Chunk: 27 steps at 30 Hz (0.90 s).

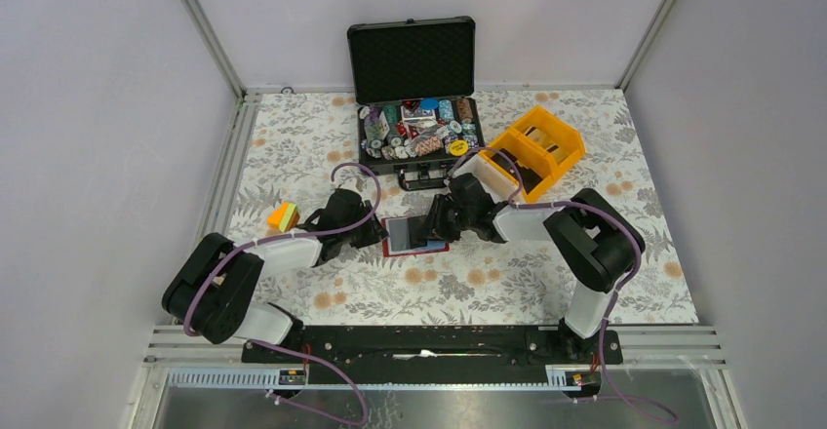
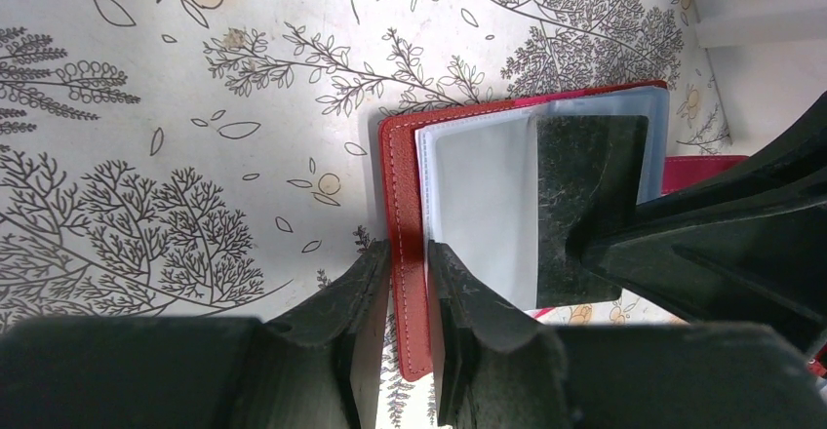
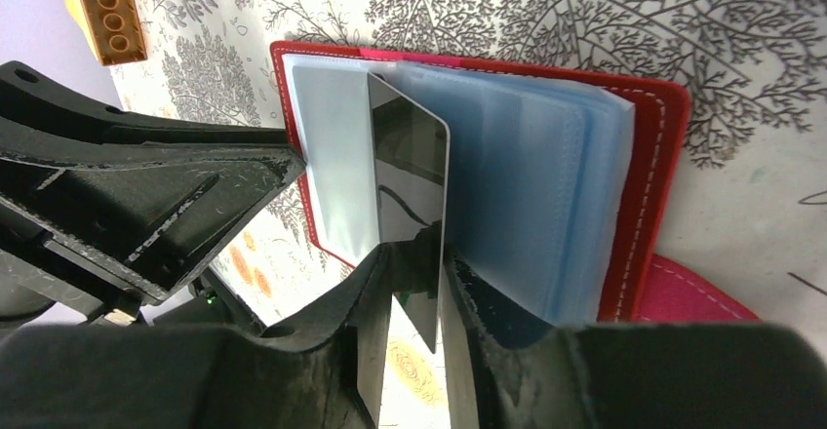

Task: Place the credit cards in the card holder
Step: Insert the credit card into the card holder.

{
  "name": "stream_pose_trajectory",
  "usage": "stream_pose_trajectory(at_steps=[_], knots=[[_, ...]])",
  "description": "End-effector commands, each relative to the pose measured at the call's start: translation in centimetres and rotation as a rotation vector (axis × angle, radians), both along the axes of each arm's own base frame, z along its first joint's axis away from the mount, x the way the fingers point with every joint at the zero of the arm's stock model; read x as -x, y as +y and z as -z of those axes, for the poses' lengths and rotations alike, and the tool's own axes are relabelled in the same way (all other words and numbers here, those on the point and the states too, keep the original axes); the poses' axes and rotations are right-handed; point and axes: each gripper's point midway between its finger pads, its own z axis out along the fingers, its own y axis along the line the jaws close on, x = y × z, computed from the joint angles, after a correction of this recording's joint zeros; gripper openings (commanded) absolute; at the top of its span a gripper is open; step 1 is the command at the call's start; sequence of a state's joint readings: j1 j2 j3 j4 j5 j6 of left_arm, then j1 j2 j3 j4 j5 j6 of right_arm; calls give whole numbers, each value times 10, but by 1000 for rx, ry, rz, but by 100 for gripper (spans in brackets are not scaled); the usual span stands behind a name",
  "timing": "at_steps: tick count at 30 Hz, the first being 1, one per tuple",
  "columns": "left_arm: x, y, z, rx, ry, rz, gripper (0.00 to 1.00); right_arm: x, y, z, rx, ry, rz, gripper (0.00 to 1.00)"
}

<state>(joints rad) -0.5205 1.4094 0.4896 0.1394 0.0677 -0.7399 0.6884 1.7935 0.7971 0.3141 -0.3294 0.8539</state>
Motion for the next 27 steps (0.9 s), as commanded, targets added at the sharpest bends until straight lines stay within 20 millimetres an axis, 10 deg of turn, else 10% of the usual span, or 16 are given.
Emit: stream_pose_trajectory(at_steps=[1,27], knots=[[7,10,9,-65,30,12,24,44,-35,42,227,175,-31,34],[0,-1,-24,-7,-34,40,31,9,-43,3,397,-75,-106,50]])
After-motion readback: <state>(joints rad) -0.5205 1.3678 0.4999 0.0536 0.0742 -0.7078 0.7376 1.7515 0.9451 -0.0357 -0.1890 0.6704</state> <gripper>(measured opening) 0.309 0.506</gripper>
